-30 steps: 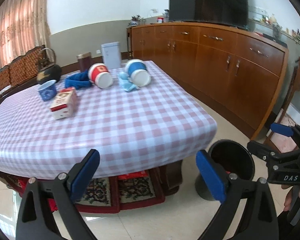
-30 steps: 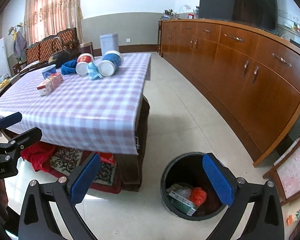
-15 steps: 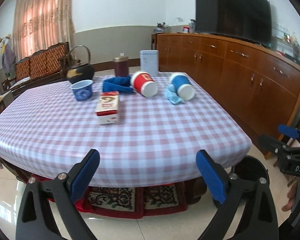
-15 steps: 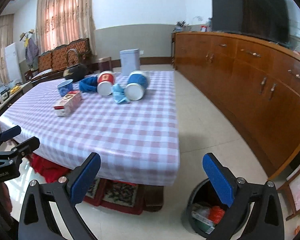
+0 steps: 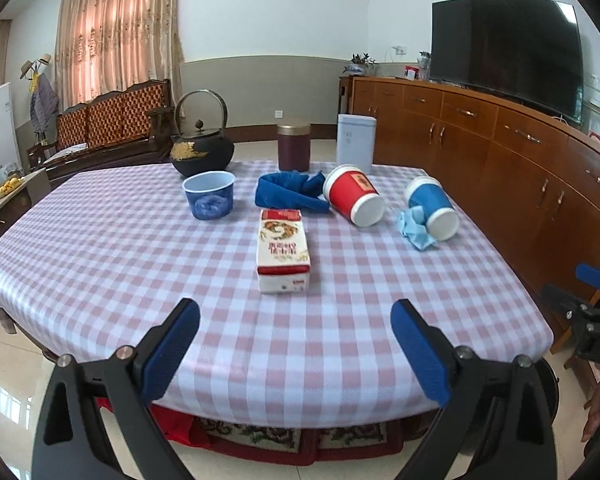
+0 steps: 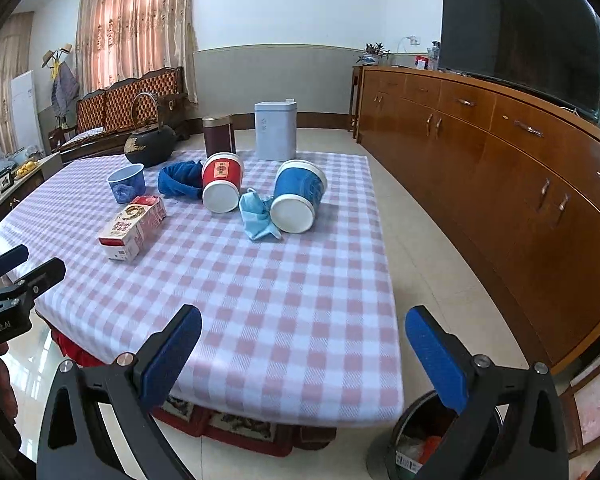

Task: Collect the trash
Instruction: 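Move both tools back to the table toward the milk carton and cups, then grasp the white-and-red milk carton with the left tool while the right tool grasps the blue paper cup, then carry the milk carton and blue cup over the black bucket with both tools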

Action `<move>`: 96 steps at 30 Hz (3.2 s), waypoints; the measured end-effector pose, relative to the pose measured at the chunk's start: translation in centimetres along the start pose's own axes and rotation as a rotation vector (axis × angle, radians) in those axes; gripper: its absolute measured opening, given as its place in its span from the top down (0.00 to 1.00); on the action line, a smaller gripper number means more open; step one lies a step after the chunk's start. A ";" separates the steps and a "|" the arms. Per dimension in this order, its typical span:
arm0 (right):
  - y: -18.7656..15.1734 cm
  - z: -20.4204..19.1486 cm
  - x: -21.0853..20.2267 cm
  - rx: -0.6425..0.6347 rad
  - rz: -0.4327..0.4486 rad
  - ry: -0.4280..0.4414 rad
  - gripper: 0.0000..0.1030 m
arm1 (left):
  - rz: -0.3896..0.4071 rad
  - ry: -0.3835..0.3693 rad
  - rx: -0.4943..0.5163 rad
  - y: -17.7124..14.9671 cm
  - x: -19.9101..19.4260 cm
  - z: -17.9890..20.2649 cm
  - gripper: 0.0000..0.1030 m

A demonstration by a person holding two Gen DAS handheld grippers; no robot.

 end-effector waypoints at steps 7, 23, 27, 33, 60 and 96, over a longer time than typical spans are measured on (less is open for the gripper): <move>1.6 -0.8 3.0 0.007 -0.017 0.018 0.13 | -0.022 0.000 0.004 0.5 2.8 -0.2 0.11; 6.1 -0.6 13.0 0.029 -0.089 0.021 0.24 | -0.143 0.028 0.026 1.6 11.4 -2.0 0.15; 6.9 -0.9 15.2 0.041 -0.119 0.031 0.24 | -0.189 -0.001 0.034 1.3 12.9 -1.5 0.22; 7.2 -1.7 17.4 0.059 -0.167 0.058 0.32 | -0.214 -0.040 0.008 1.2 14.0 -1.0 0.47; 5.5 -0.1 9.5 0.048 -0.110 0.053 0.43 | -0.095 -0.039 0.017 2.1 7.1 0.3 0.48; -2.2 4.6 -9.1 0.110 -0.015 0.016 0.43 | 0.004 -0.185 0.110 0.6 -6.6 9.8 0.48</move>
Point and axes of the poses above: each gripper's, at about its wrist camera, not at the fingertips, and x roughly the way its jaws point, z to its right, y to its top, the point moved 10 cm from there along x, roughly the way its jaws point, and after that the axes turned 11 degrees about x, right-handed, at the moved point
